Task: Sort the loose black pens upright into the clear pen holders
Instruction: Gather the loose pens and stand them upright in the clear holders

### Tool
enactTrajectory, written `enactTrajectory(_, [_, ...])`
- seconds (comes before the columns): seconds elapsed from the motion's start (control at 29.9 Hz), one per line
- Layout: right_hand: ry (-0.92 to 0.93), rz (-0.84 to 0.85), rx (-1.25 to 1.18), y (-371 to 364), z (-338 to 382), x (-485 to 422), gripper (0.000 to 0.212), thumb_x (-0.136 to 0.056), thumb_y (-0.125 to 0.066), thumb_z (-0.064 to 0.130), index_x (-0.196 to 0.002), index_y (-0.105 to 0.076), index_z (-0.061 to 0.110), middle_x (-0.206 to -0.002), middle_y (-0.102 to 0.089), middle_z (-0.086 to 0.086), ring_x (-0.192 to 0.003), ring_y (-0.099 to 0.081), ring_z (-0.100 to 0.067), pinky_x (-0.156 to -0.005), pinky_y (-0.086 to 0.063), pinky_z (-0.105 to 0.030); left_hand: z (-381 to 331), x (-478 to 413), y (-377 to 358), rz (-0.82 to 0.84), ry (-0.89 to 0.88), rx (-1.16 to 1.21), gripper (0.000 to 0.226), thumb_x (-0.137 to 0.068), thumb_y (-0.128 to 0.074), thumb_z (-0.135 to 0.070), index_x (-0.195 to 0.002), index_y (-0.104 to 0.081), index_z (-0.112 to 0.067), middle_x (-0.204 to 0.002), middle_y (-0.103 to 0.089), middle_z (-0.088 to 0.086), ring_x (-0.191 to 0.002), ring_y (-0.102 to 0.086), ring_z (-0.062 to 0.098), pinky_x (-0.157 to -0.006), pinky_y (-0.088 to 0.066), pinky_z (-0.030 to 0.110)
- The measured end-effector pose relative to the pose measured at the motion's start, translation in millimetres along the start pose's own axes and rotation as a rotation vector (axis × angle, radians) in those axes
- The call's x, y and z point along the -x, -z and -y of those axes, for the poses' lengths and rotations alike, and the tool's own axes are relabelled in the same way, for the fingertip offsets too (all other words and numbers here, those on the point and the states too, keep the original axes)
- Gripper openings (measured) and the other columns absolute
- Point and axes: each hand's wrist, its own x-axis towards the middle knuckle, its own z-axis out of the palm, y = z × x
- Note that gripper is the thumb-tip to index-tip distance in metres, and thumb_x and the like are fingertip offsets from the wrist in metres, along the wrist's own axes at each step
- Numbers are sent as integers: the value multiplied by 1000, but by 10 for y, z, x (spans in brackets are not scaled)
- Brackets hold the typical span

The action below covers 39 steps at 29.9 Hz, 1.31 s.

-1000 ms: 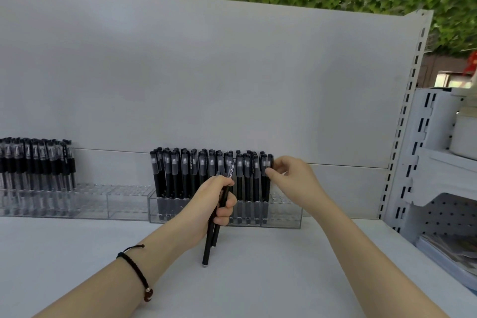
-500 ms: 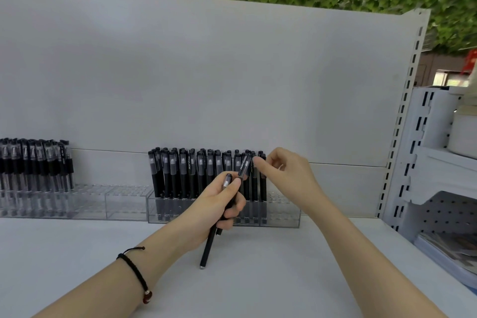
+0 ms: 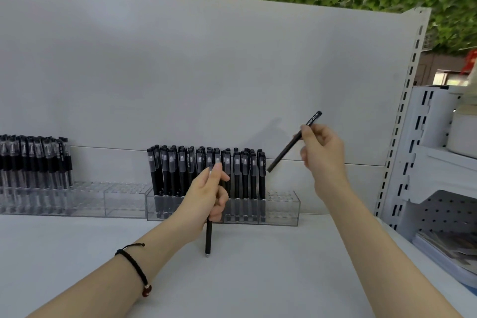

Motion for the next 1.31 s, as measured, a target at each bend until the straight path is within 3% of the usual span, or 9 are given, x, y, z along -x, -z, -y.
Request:
enactTrajectory(0.13, [130, -28, 285, 47, -169, -38, 3, -95, -57, 21, -97, -59, 19, -86, -62, 10, -79, -57, -12, -77, -50, -34, -26, -55, -44, -17, 116, 106, 43, -99, -33, -54, -86, -42, -14, -49, -35, -1, -37, -22, 9, -38, -15, 16])
enactTrajectory(0.33, [127, 123, 467, -21, -298, 25, 16, -96, -57, 21, -109, -63, 13, -92, -64, 5, -82, -56, -11, -77, -42, -24, -38, -56, -43, 38, 195, 269, 21, -92, -32, -20, -76, -42, -12, -52, -34, 2, -38, -22, 11, -34, -18, 17])
enactTrajectory(0.64, [165, 207, 569, 16, -296, -24, 3, -95, -57, 25, -97, -59, 23, -89, -64, 6, -79, -57, -16, -78, -46, -32, 17, -16, -78, 106, 133, 248, 24, -104, -36, -28, -105, -52, -11, -57, -46, 1, -43, -32, 11, -39, -28, 21])
enactTrajectory(0.77, [110, 321, 671, -12, -386, 14, 9, -95, -57, 22, -101, -63, 19, -93, -65, 3, -82, -58, -17, -79, -48, -33, 49, -10, -63, 119, 97, 191, 29, -104, -36, -34, -115, -53, -14, -60, -47, 0, -46, -32, 11, -41, -29, 22])
enactTrajectory(0.87, [36, 431, 726, -56, -476, 53, 15, -95, -58, 21, -106, -65, 14, -101, -68, -4, -68, -55, -14, -74, -50, -32, 45, -7, -63, 123, 93, 187, 29, -104, -36, -34, -116, -54, -14, -59, -47, 0, -45, -32, 11, -41, -29, 22])
enactTrajectory(1.0, [-41, 439, 721, -5, -391, 37, 5, -86, -67, 32, -89, -65, 27, -89, -69, 8, -73, -59, -7, -78, -53, -35, 19, -19, -77, 114, 121, 189, 25, -105, -35, -27, -114, -53, -12, -59, -46, 1, -46, -31, 10, -40, -25, 21])
enactTrajectory(1.1, [8, 278, 837, -1, -271, 91, 21, -84, -59, 50, -85, -64, 29, -86, -65, 15, -85, -60, -10, -78, -50, -34, -3, -30, -105, 119, 156, 247, 21, -101, -32, -11, -112, -49, -8, -59, -47, 4, -47, -33, 11, -40, -24, 21])
enactTrajectory(1.2, [107, 195, 617, -41, -170, 154, 30, -87, -60, 49, -73, -64, 23, -70, -63, 8, -70, -58, -11, -67, -46, -31, 11, -22, -133, 159, 89, 243, 21, -101, -32, -1, -113, -48, -4, -64, -56, 6, -53, -40, 13, -45, -31, 23])
enactTrajectory(1.31, [30, 505, 413, -106, -71, 243, 22, -83, -70, 44, -78, -74, 23, -68, -68, 10, -64, -58, -2, -65, -44, -17, 70, 3, -137, 213, 42, 170, 17, -103, -36, -4, -113, -49, -4, -72, -62, 6, -60, -46, 12, -52, -39, 23])
